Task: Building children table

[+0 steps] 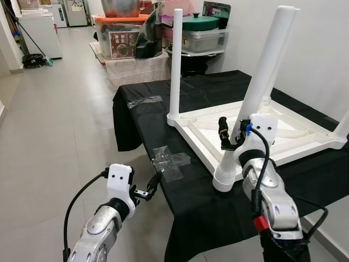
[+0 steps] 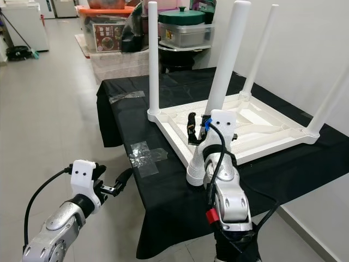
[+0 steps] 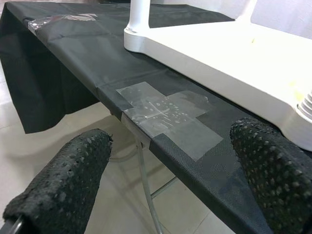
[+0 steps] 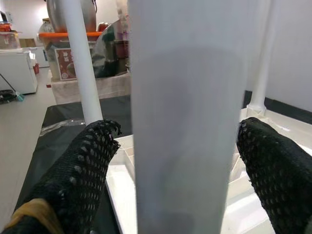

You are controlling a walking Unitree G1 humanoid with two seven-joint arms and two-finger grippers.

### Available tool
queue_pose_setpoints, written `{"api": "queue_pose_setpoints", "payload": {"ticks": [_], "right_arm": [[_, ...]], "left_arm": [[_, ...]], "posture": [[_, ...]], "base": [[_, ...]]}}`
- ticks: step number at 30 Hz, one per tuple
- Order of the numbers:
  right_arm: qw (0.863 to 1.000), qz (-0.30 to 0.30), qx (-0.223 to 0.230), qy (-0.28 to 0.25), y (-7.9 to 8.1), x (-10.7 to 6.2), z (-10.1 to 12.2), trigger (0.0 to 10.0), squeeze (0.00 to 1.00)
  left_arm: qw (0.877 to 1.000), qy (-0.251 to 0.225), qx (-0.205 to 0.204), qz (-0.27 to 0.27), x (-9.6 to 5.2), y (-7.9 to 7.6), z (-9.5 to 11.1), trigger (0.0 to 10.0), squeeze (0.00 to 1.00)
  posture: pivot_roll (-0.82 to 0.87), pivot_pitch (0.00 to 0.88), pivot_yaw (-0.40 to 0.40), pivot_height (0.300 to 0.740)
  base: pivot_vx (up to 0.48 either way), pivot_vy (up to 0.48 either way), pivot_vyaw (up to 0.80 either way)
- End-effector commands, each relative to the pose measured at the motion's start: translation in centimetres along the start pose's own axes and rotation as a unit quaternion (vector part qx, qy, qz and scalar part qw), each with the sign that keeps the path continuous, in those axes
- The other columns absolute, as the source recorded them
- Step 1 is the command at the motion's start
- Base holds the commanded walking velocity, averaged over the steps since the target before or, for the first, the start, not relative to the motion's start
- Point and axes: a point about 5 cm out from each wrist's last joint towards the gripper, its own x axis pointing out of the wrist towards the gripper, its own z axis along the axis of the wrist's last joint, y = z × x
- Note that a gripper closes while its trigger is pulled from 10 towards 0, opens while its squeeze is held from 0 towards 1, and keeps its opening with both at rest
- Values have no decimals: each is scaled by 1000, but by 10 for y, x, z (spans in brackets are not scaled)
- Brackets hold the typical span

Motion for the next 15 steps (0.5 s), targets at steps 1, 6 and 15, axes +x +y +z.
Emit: {"api": "queue_pose_setpoints", "payload": {"ticks": [1,6,15], "right_arm": [[1000,-2,-1,4,-3,2,0,10000,1000],[1000,-2,0,4,-4,2,0,10000,1000],[1000,10,3,-1,-2,-6,3,10000,1000]], "left_arm": [[1000,8,1,-1,1,0,-4,10000,0],[1000,8,1,-1,0,0,-4,10000,0],[1000,10,0,-3,0,0,-5,10000,0]], "posture": [[10,0,-25,740],[11,0,-24,740],[3,0,-19,740]], "base": [[0,0,0],[0,0,0],[0,0,0]]}}
